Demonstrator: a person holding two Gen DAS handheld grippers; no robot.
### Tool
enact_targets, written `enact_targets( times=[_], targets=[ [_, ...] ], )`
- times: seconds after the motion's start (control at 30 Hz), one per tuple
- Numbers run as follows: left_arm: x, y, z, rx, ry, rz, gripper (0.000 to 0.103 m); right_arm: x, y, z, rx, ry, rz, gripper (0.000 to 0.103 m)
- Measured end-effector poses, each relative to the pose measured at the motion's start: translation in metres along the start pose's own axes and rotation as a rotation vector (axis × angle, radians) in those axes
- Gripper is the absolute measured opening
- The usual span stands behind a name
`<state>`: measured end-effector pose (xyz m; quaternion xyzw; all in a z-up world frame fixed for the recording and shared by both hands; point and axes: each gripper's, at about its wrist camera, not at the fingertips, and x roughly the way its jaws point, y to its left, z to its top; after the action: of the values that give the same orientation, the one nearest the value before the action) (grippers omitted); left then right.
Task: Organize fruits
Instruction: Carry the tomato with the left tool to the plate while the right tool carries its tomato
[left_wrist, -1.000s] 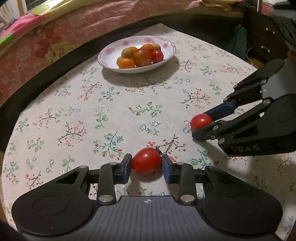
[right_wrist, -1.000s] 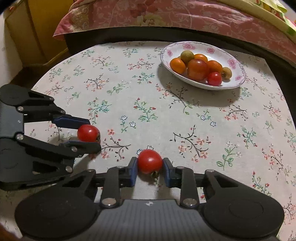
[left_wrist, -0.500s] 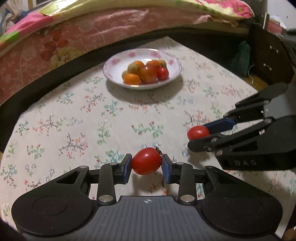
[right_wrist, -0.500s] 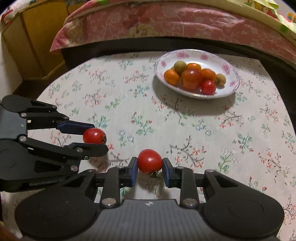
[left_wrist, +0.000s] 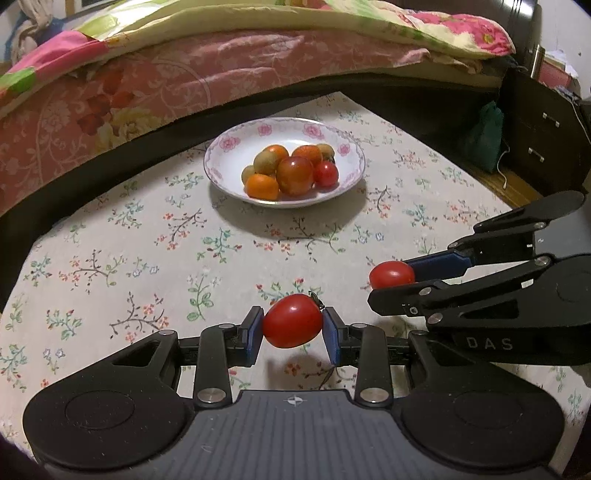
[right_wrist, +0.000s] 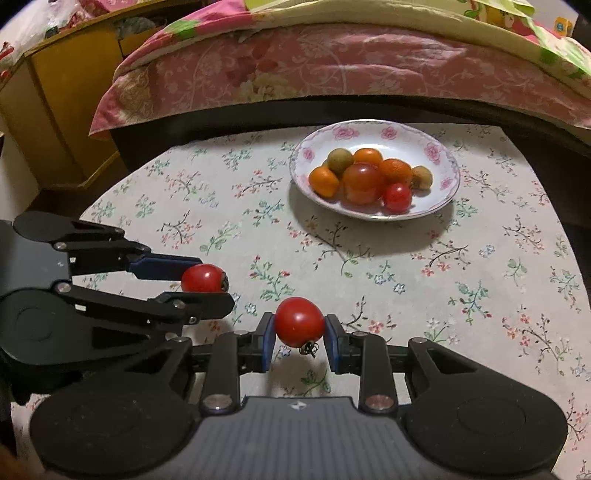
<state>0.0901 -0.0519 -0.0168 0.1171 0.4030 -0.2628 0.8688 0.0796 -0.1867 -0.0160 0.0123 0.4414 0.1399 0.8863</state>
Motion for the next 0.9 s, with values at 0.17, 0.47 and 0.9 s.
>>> enact_targets(
  times=[0.17,0.47,0.9],
  targets=[
    [0.002,0.001,0.013,-0.011,-0.025,0.007,0.042,-0.002,-0.005,0.009,0.015,-0.025,-0.011,0.028],
    [0.011,0.008,0.061,-0.01,-0.112,0.032,0.041,-0.008,-0.027,0.048,0.06,-0.11,-0.042,0.028],
    [0.065,0.026,0.113,-0.015,-0.128,0.058,0.041,0.035,-0.074,0.101,0.128,-0.127,-0.06,0.028]
  ],
)
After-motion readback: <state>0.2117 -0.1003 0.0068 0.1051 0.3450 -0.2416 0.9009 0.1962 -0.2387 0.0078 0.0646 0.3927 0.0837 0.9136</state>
